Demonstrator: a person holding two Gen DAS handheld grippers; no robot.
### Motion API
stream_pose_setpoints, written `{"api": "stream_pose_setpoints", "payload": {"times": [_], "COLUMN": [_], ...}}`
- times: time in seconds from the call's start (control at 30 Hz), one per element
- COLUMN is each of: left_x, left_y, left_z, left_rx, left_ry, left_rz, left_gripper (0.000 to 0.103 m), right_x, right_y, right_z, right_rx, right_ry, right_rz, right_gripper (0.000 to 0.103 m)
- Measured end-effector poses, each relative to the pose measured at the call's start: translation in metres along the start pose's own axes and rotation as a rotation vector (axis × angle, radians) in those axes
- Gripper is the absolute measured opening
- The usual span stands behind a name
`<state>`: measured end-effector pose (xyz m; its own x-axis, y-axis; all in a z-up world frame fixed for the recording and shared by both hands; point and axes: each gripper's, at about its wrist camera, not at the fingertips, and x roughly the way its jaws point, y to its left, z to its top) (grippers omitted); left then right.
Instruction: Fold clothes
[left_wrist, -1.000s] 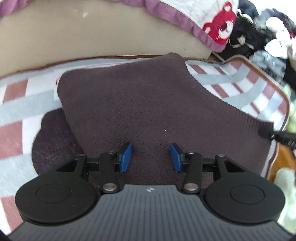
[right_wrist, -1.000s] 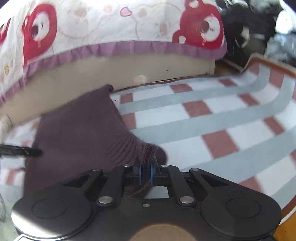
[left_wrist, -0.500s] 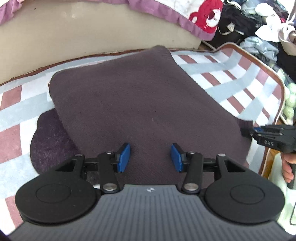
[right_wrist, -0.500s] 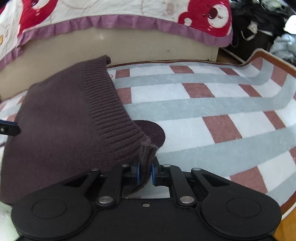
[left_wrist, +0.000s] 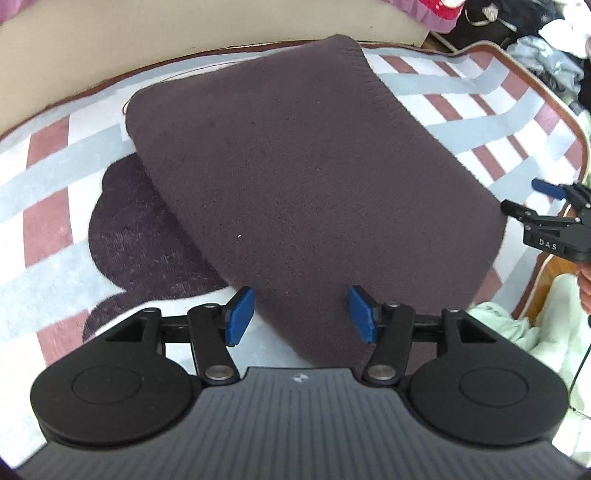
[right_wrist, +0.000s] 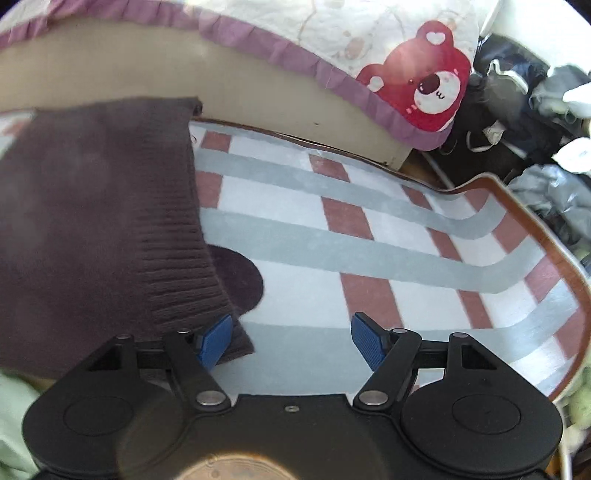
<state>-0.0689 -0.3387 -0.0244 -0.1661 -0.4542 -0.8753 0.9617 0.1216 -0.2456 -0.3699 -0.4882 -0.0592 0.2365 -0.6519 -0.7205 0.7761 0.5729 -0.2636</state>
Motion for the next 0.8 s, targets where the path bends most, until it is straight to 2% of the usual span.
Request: {"api": "stream_pose_setpoints", "payload": {"times": [0.13,0.27,0.3,0.37,0.47,0.5,0.57,0.63,0.73,0.8], "left_x": [0.0,-0.011,-0.014,-0.017,-0.02,-0.019,-0.016,-0.014,-0.011,-0.007], "left_y": [0.006,0.008,0.009,0.012,0.019,0.022,0.028,0.036,0.049,0.054], "left_z": [-0.003,-0.006,-0.009,-0.014,-0.024,-0.025,-0.027,-0.029,-0.031,-0.03], "left_rx": [-0.022,-0.008,-0.007,-0.023,-0.05,-0.06,-0.089,-0.127,-0.189,-0.212], "left_ry": [-0.01,-0.113,-0.132,-0.115,-0.135,-0.14,-0.159,-0.189,-0.226,-0.236], "left_rz": [0.014,0.019,0.026,0.039,0.009,0.004,-0.005,-0.032,-0.075,-0.101], "left_gripper": [0.056,0.056,0.056,0.056,0.056,0.056,0.056,0.056,0.056,0.056], "right_x": [-0.009,-0.022,-0.027,-0.037,-0.044,-0.045,-0.043,-0.037,-0.015,0.009], "right_y": [-0.042,-0.085,-0.092,-0.104,-0.117,-0.119,-0.116,-0.108,-0.089,-0.075], "right_z": [0.016,0.041,0.049,0.069,0.108,0.12,0.144,0.157,0.151,0.141], "right_rx": [0.217,0.419,0.444,0.492,0.518,0.495,0.41,0.344,0.305,0.288], "right_ry": [0.044,0.14,0.171,0.251,0.406,0.432,0.428,0.357,0.232,0.209], "right_rz": [0.206,0.43,0.477,0.594,0.771,0.808,0.818,0.766,0.739,0.767], "right_gripper": [0.075,0.075,0.075,0.075,0.076,0.076,0.077,0.078,0.077,0.074]}}
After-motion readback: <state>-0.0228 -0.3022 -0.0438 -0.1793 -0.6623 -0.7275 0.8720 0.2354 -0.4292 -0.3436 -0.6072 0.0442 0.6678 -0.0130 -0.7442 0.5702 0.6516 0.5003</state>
